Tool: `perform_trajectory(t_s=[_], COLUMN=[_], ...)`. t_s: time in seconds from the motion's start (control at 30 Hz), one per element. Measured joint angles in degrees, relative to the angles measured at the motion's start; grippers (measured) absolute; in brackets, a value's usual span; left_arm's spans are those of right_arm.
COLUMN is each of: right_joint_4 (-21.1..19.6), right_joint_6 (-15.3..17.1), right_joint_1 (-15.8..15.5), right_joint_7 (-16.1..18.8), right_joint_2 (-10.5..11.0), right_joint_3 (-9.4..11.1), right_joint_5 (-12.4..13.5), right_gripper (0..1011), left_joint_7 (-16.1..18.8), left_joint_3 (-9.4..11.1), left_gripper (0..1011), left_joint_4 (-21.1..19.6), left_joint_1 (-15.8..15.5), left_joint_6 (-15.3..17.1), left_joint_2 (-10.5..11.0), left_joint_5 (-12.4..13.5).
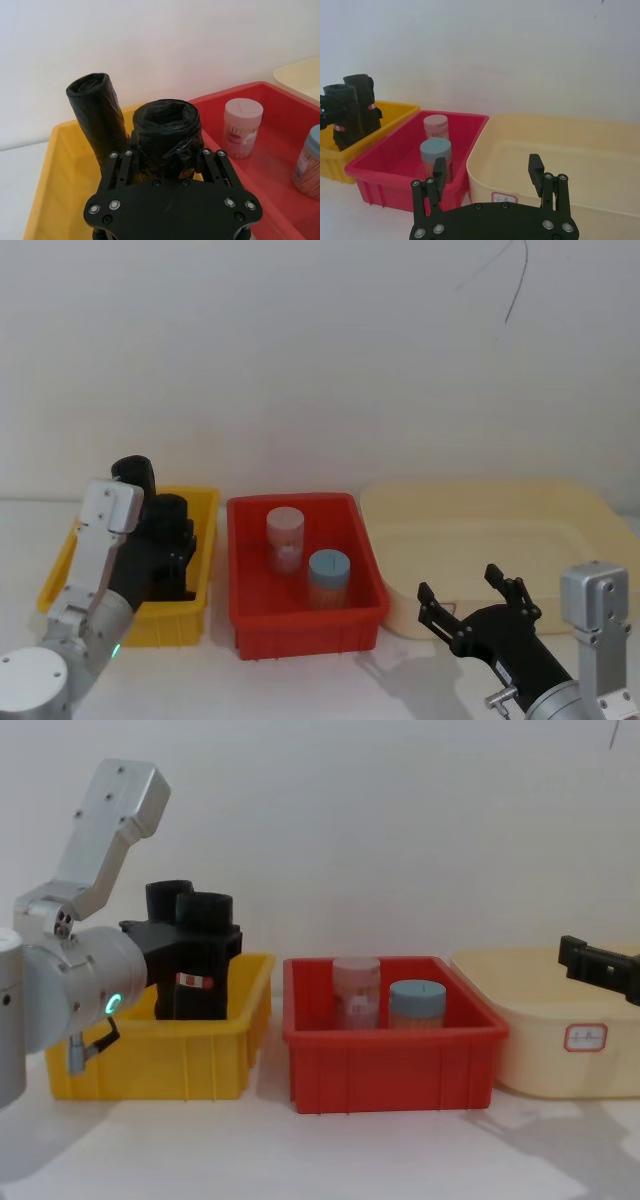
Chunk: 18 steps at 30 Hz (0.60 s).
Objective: Pick up the garbage bag with the one hand and transfer it to the other hand.
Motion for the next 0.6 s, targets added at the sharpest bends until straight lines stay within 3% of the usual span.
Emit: perform_trajectory(t_s=[0.3,0.6], right_joint_4=[0.00,0.00], right_joint_6=[0.00,0.00], right_joint_1=[0.00,0.00], right_joint_7=[0.00,0.00], right_joint_2=[0.00,0.00], right_joint_3=[0.00,0.00], right_joint_5=[0.00,0.00], right_gripper=[1001,1001], left_joint_7=[0.27,-0.69], left_joint_3=[-0.17,0.45], left_gripper=[488,446], left_joint_4=[-0.99,-5.05], left_joint_1=[-0.43,-1.44], left_joint_6=[-0.53,-1.27], left_joint_2=[-0.28,0.30], left_joint_5=[1.09,2.98])
